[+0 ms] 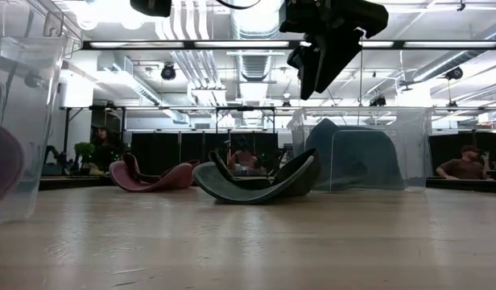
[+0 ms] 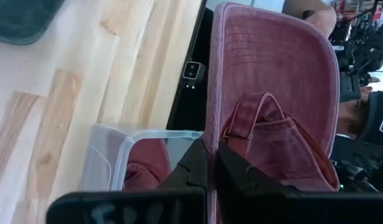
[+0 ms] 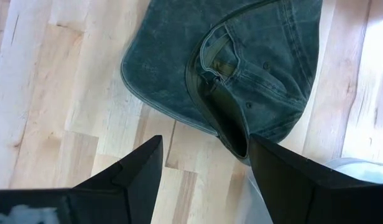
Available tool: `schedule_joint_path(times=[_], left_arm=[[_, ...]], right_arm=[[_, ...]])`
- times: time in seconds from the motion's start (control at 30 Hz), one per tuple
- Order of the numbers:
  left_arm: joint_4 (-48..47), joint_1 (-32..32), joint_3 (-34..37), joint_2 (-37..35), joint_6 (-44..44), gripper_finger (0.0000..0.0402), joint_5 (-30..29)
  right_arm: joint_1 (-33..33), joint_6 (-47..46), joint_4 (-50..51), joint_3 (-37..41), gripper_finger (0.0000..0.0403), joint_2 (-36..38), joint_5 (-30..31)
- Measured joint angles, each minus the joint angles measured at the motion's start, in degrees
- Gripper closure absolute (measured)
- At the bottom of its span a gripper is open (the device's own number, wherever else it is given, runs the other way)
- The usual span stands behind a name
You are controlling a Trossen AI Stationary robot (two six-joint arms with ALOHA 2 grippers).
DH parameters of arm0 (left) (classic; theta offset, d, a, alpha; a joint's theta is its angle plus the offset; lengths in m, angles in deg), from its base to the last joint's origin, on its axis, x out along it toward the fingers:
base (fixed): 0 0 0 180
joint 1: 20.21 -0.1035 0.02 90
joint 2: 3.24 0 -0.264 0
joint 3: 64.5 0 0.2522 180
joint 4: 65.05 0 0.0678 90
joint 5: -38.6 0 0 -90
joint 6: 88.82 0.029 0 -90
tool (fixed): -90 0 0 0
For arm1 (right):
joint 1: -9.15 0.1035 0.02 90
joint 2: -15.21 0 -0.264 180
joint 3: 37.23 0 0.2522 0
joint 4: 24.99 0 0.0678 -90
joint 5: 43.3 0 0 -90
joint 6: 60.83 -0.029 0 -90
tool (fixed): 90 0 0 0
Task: Pick & Place hat
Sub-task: Put the bottom dark red cap into the bottom transparent bin
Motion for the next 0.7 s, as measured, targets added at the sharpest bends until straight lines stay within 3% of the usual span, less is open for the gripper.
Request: schedule_joint_path(times=[0.3,0.47,0.7], left_arm=[[-0.25,1.09,0.00,0.00,-1.43,0.0395,-1.03],[-2.88,4.64,0.02,0.00,-4.04,0.0395,-7.32],[-5.20,14.27,0.11,0.00,-10.82,0.0395,-20.28]], right_arm=[[0.00,0.04,-0.09,0.00,0.0175,0.00,0.00],[0.00,0.09,-0.13,0.74,0.0175,-0.02,0.00],[0.00,0.22,-0.20,2.24,0.0175,-0.07,0.00]])
